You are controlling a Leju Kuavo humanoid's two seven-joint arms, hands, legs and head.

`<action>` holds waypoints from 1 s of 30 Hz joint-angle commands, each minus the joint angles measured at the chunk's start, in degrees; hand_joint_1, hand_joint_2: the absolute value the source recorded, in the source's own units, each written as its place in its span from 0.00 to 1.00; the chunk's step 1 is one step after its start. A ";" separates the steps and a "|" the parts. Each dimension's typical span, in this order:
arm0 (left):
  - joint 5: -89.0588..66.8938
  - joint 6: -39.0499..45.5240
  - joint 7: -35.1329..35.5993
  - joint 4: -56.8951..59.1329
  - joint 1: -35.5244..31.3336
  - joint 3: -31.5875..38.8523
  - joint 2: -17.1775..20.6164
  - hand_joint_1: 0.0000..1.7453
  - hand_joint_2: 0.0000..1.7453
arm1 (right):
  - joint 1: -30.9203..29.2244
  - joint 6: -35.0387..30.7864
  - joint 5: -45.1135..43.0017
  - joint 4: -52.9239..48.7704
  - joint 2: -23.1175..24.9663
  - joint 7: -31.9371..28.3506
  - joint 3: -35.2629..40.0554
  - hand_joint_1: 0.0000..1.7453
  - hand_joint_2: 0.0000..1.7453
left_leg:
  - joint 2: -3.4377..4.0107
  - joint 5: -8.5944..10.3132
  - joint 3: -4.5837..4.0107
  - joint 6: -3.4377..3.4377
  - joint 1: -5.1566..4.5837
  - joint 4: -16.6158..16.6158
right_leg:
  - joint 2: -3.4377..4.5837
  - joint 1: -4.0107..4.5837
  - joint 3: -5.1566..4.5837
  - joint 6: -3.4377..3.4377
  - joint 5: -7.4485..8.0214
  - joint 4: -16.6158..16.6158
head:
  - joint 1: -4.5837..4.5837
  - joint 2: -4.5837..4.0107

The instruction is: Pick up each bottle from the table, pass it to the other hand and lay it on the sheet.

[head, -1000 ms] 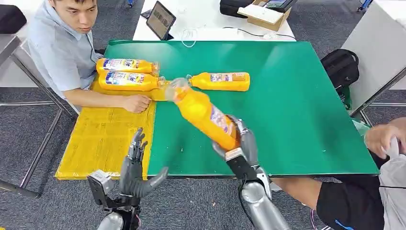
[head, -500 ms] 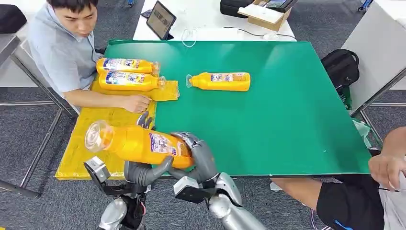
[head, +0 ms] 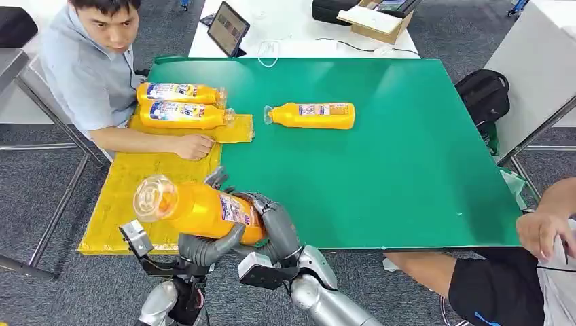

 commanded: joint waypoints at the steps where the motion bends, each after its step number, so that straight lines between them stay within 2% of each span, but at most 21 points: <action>1: 3.15 -4.56 2.28 4.70 -3.54 -2.92 1.71 1.00 1.00 | -2.18 -1.57 -0.17 7.04 -1.29 -0.05 3.42 0.02 1.00 | -0.12 -0.03 0.18 -0.03 0.02 -0.05 | -0.11 0.03 0.22 -0.06 -0.06 -0.06 | 0.02 0.00; 4: 3.82 -4.96 2.75 4.40 -3.03 -2.14 1.82 1.00 1.00 | -1.42 -3.04 0.01 5.58 -1.05 -0.05 1.27 0.00 1.00 | -0.07 -0.02 0.13 -0.02 0.00 -0.05 | -0.05 0.00 0.16 -0.05 -0.04 -0.05 | 0.02 0.00; 13: 4.44 -5.08 3.31 4.44 -2.89 -1.76 1.71 1.00 1.00 | -0.92 -4.33 1.01 4.36 -1.11 -0.05 0.97 0.00 1.00 | -0.07 -0.02 0.13 -0.03 0.00 -0.05 | -0.06 0.01 0.15 -0.06 -0.04 -0.04 | 0.02 0.00; 14: 4.61 -4.93 3.48 4.57 -2.93 -1.32 1.70 1.00 1.00 | -0.34 -5.07 1.32 3.13 -1.33 -0.05 0.48 0.00 0.00 | -0.08 -0.07 0.26 -0.05 0.02 -0.04 | -0.07 0.03 0.29 -0.10 -0.09 -0.04 | 0.00 0.00; 18: -0.63 5.21 3.10 5.94 -4.28 2.86 1.04 1.00 1.00 | 3.95 -13.38 3.23 -9.70 -4.33 -0.05 2.02 0.00 0.00 | -0.12 -0.15 0.38 -0.06 0.03 -0.01 | -0.10 0.04 0.42 -0.13 -0.18 -0.01 | 0.02 0.00; 19: -1.05 6.95 3.78 6.63 -5.15 3.80 0.85 1.00 1.00 | 5.17 -14.38 6.29 -12.97 -4.30 -0.05 0.95 0.00 0.00 | -0.11 -0.19 0.45 -0.07 0.05 0.00 | -0.09 0.06 0.50 -0.15 -0.22 -0.01 | 0.00 0.00; 20: -3.53 10.96 3.59 8.04 -6.81 4.93 0.85 1.00 1.00 | 8.06 -14.38 11.32 -18.36 -3.33 -0.05 -1.69 0.00 0.00 | -0.21 -0.05 0.10 -0.04 0.03 0.01 | -0.20 0.03 0.18 -0.08 -0.11 0.01 | 0.02 0.00; 25: -7.36 23.95 5.18 18.06 -14.48 12.03 0.27 1.00 1.00 | 14.94 -14.38 23.43 -33.42 0.28 -0.05 -6.66 0.00 0.00 | -0.22 -0.07 0.10 -0.06 0.00 0.03 | -0.18 0.00 0.20 -0.11 -0.14 0.07 | 0.09 0.00; 27: -6.86 26.59 4.90 21.46 -17.10 14.48 0.00 1.00 1.00 | 15.73 -14.38 24.25 -36.63 1.54 -0.05 -7.39 0.00 0.00 | 0.00 -0.09 0.14 -0.11 0.04 0.01 | 0.02 0.06 0.15 -0.15 -0.09 0.08 | 0.20 0.00; 29: -7.38 27.20 4.38 23.03 -18.19 14.76 0.14 1.00 1.00 | 15.86 -14.38 22.61 -37.39 2.44 -0.05 -8.49 0.00 0.00 | 0.11 -0.17 0.22 -0.17 0.08 0.11 | 0.03 0.11 0.11 -0.22 -0.14 0.20 | -0.07 0.00; 30: -7.64 27.20 4.33 23.34 -18.33 14.75 0.10 1.00 1.00 | 15.72 -14.38 21.04 -36.75 2.46 -0.05 -8.52 0.00 0.00 | -0.10 -0.03 0.03 -0.09 0.04 0.05 | -0.19 0.08 -0.02 -0.11 -0.07 0.09 | -0.07 0.00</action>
